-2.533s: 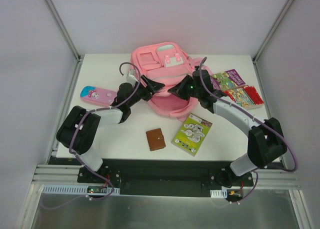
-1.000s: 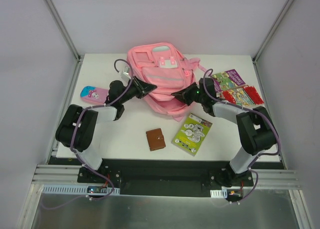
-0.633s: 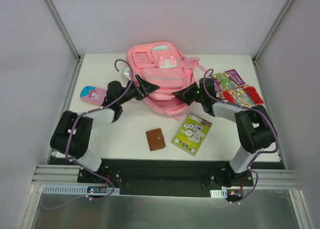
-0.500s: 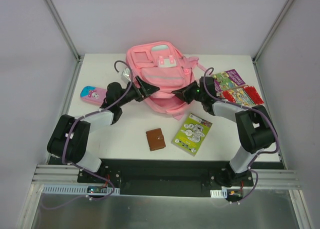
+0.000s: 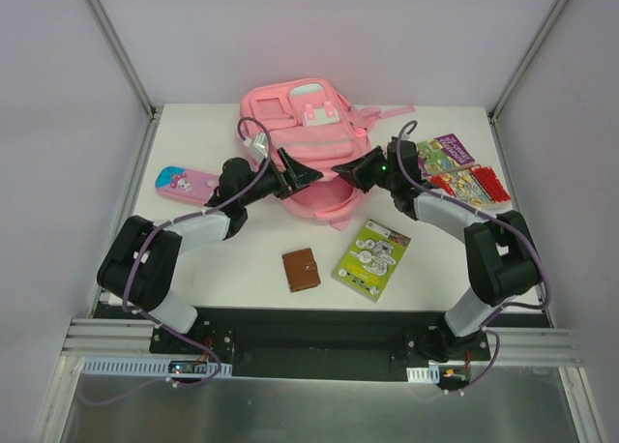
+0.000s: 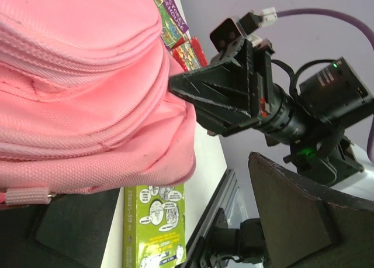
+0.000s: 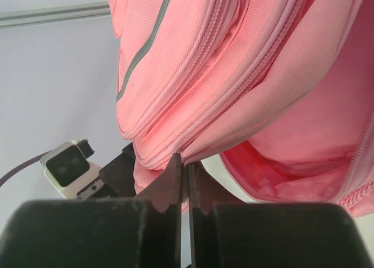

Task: Pack the student bag
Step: Adjust the student bag at the center of the board, then pick up the book from the center of the board.

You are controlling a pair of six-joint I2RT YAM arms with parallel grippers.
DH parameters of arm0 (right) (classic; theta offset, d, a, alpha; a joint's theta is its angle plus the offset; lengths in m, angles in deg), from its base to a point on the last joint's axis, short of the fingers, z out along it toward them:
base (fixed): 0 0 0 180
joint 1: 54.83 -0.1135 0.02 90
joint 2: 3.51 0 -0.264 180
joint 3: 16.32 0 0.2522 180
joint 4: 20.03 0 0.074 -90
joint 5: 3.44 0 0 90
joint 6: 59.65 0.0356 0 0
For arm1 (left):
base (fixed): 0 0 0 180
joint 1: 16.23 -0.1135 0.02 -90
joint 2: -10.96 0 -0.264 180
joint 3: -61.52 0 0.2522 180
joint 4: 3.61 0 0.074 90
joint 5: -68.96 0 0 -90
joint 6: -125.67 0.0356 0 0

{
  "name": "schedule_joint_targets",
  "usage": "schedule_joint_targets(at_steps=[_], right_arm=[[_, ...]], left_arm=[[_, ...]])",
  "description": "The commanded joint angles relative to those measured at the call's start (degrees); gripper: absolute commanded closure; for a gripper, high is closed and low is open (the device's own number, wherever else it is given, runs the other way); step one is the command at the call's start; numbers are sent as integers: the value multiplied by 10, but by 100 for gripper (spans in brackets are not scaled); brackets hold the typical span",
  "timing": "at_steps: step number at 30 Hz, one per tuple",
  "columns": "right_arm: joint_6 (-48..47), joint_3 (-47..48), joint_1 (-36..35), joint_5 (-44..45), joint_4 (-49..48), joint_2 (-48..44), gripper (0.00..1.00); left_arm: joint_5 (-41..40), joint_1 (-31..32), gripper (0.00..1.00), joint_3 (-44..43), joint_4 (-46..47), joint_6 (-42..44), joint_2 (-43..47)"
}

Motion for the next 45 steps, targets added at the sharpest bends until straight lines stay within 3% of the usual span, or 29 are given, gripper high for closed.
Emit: schedule_joint_targets(at_steps=[1, 4, 8, 9, 11, 12, 15, 16, 19, 20, 23, 26, 32, 38, 45], right_arm=[[-25, 6, -17, -15, -1, -64, 99], [-35, 2, -23, -10, 4, -72, 99], [-44, 9, -37, -13, 16, -71, 99], [-46, 7, -39, -13, 22, -72, 99], [-50, 1, -45, -10, 26, -74, 99], [-51, -3, -47, -9, 30, -76, 99], [-64, -8, -50, -10, 38, -85, 99], [-69, -8, -50, -13, 40, -86, 99], [-99, -10, -49, -4, 71, -102, 91], [-122, -11, -48, 0, 81, -115, 72], [-173, -11, -43, 26, 145, -148, 26], [-210, -15, -37, 59, 202, -194, 6], [-254, -61, -23, 177, 364, -328, 2], [-179, -217, -18, 222, 408, -440, 5], [-156, -275, -15, 266, 476, -483, 11]], left_arm=[[-38, 2, 15, -34, 4, -17, -9], [-45, 2, 20, -41, -10, -25, -16], [-68, 3, 35, -34, -17, -36, -16], [-70, 3, 48, -35, -18, -35, -16], [-73, 3, 56, -43, -23, -34, -16], [-73, 3, 69, -48, -30, -31, -17], [-81, 2, 89, -62, -42, -30, -19], [-81, 2, 100, -65, -50, -30, -20], [-81, 0, 100, -77, -62, -26, -23], [-83, 1, 100, -77, -62, -25, -20], [-85, -5, 100, -75, -63, -18, -13], [-77, -17, 100, -78, -64, -15, -9], [-41, -34, 100, -121, -61, -22, -10], [9, -35, 100, -168, -25, -52, -16], [12, -37, 100, -154, 0, -59, -1]])
